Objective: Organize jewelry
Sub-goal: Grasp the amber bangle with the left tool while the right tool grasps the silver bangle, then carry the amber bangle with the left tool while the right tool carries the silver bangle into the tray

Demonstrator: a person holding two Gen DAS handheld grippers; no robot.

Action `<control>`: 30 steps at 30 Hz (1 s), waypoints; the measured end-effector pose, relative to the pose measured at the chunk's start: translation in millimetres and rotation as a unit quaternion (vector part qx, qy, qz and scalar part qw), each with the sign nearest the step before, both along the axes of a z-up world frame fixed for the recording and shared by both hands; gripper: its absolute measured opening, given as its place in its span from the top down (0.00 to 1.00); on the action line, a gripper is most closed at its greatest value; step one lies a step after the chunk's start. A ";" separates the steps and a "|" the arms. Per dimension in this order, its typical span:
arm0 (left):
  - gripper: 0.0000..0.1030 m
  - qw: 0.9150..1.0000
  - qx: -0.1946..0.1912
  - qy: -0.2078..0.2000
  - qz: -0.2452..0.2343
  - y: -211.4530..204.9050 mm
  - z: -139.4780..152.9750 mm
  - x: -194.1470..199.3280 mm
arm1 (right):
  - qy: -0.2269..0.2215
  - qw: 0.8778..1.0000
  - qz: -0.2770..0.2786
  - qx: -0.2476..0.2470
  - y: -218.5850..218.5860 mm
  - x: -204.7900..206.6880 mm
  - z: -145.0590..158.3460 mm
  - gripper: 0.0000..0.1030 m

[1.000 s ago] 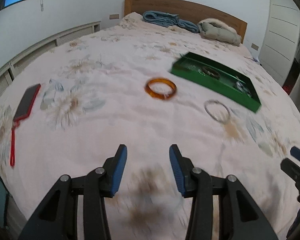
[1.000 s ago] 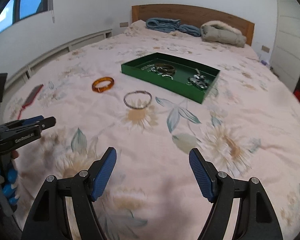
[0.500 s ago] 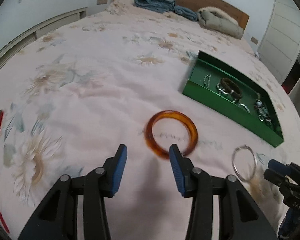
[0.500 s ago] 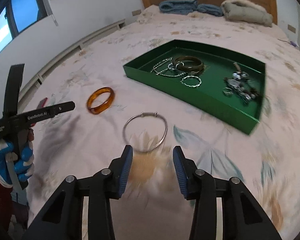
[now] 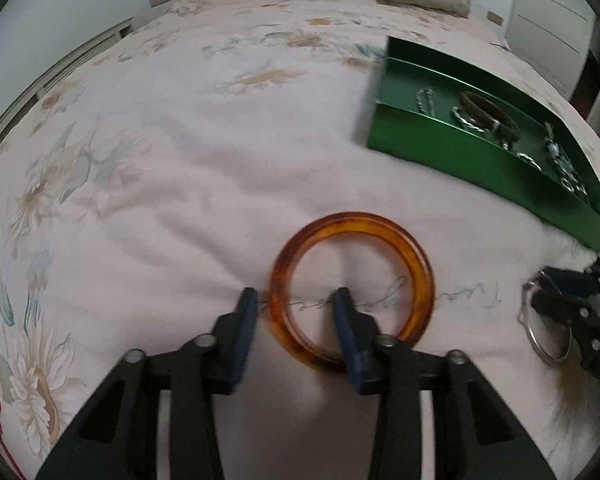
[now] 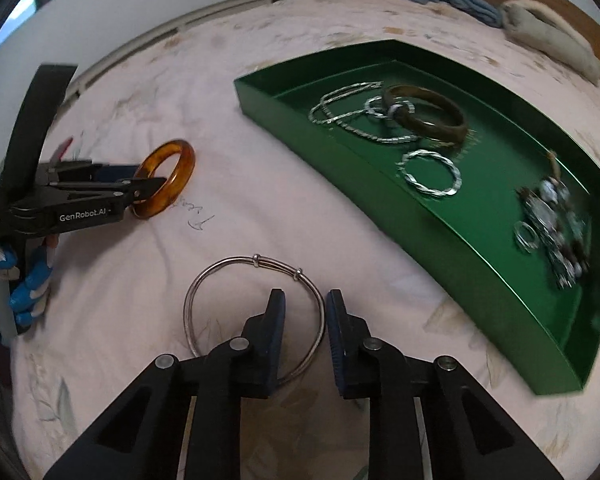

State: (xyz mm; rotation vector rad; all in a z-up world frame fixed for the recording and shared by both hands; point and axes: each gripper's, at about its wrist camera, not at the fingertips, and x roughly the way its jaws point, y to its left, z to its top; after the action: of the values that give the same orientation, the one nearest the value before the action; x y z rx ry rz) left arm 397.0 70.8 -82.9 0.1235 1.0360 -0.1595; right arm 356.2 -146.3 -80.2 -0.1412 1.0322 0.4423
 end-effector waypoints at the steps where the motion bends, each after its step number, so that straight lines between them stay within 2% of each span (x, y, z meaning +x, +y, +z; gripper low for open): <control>1: 0.77 1.000 -0.002 -0.004 -0.005 -1.7 -0.3 -2.1 | -0.004 1.000 0.005 -0.003 1.6 1.5 -1.5 0.80; 4: 0.89 1.000 0.005 -0.020 -0.016 -8.7 -0.2 -7.9 | -0.019 1.000 0.007 -0.003 4.0 3.0 -2.7 0.85; 8: 0.90 0.999 0.018 -0.046 -0.010 -13.9 3.9 -14.5 | -0.053 0.999 0.001 0.000 4.5 -3.8 -0.5 0.94; 14: 0.91 0.996 0.028 -0.085 0.011 -19.3 19.1 -36.1 | -0.107 0.994 -0.011 -0.012 6.4 -21.2 15.5 0.95; 23: 0.92 0.992 0.019 -0.127 0.014 -25.0 60.2 -64.3 | -0.175 0.984 -0.032 -0.019 4.9 -54.9 62.2 0.96; 30: 0.92 0.989 -0.017 -0.147 0.007 -38.5 96.5 -58.4 | -0.222 0.973 -0.051 -0.021 -13.1 -61.4 108.3 0.97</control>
State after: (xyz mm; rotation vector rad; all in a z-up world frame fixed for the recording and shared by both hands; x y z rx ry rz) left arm 338.7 32.3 13.6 0.1041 0.7400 -0.1410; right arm 294.8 -159.4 28.0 -0.2124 0.6043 0.2772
